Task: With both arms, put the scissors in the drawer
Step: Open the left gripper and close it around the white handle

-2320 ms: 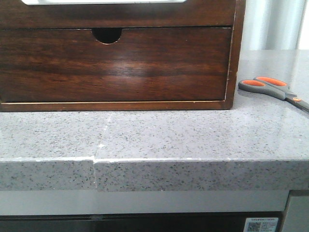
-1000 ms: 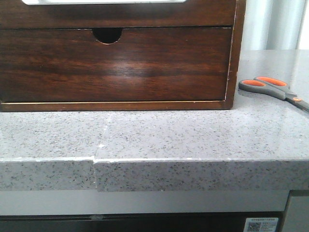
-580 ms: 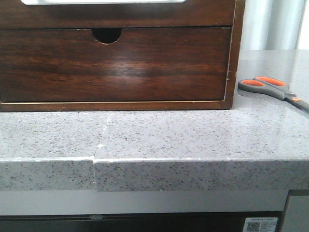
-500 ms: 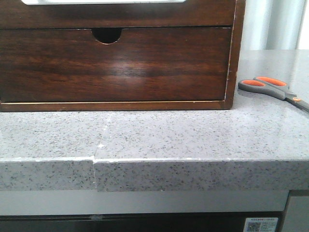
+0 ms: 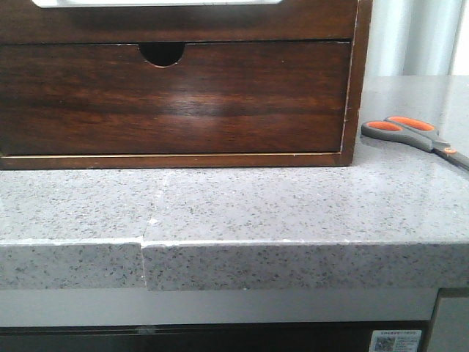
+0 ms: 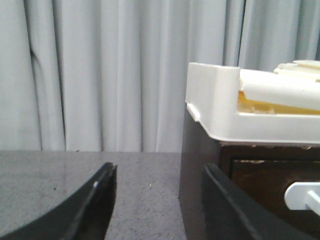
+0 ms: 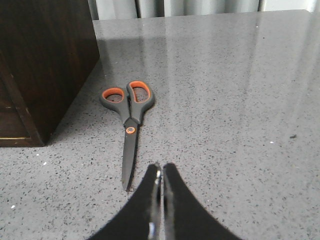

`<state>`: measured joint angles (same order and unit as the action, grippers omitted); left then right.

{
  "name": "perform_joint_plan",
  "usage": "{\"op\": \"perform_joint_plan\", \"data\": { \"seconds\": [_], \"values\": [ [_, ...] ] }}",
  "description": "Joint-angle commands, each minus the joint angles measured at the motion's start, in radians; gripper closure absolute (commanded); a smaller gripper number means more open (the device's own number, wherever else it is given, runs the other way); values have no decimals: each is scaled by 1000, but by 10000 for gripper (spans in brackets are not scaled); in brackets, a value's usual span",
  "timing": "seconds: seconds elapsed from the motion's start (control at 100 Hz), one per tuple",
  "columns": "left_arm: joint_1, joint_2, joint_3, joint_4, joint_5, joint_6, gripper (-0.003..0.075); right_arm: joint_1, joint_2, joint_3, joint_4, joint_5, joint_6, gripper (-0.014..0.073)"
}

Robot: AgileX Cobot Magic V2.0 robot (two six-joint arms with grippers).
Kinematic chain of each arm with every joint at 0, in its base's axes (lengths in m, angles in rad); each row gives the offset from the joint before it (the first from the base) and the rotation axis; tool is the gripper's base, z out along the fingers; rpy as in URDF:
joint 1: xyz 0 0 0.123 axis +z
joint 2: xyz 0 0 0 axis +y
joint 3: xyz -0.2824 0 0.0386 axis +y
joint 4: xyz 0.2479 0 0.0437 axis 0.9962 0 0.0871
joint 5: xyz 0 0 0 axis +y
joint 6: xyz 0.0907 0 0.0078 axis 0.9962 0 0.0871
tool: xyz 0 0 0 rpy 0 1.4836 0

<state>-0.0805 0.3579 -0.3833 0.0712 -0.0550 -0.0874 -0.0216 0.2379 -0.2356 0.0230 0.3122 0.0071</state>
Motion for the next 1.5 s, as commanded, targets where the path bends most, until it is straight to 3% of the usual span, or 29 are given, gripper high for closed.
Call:
{"op": "perform_joint_plan", "data": {
  "seconds": [0.0, 0.11, 0.24, 0.46, 0.87, 1.04, 1.22, 1.49],
  "values": [
    [-50, 38, -33, 39, -141, -8, 293, -1, 10, -26, 0, -57, -7, 635],
    [-134, 87, -35, 187, -168, -8, 259, -1, 10, -26, 0, -59, -7, 635],
    [-238, 169, -37, 241, -200, -8, 259, -1, 10, -26, 0, -57, -7, 635],
    [-378, 314, -43, 788, -252, -4, 261, -1, 10, -26, 0, -50, -7, 635],
    [-430, 479, -183, 1050, -212, -4, 262, -1, 10, -26, 0, -62, -7, 635],
    [-430, 549, -243, 1260, -140, -3, 262, -1, 10, -26, 0, -66, -7, 635],
    [-430, 625, -308, 1297, -134, -3, 268, -1, 10, -26, 0, -70, -7, 635],
    [-430, 662, -346, 1382, -143, -3, 415, -1, 10, -26, 0, -82, -7, 635]
  ]
}}
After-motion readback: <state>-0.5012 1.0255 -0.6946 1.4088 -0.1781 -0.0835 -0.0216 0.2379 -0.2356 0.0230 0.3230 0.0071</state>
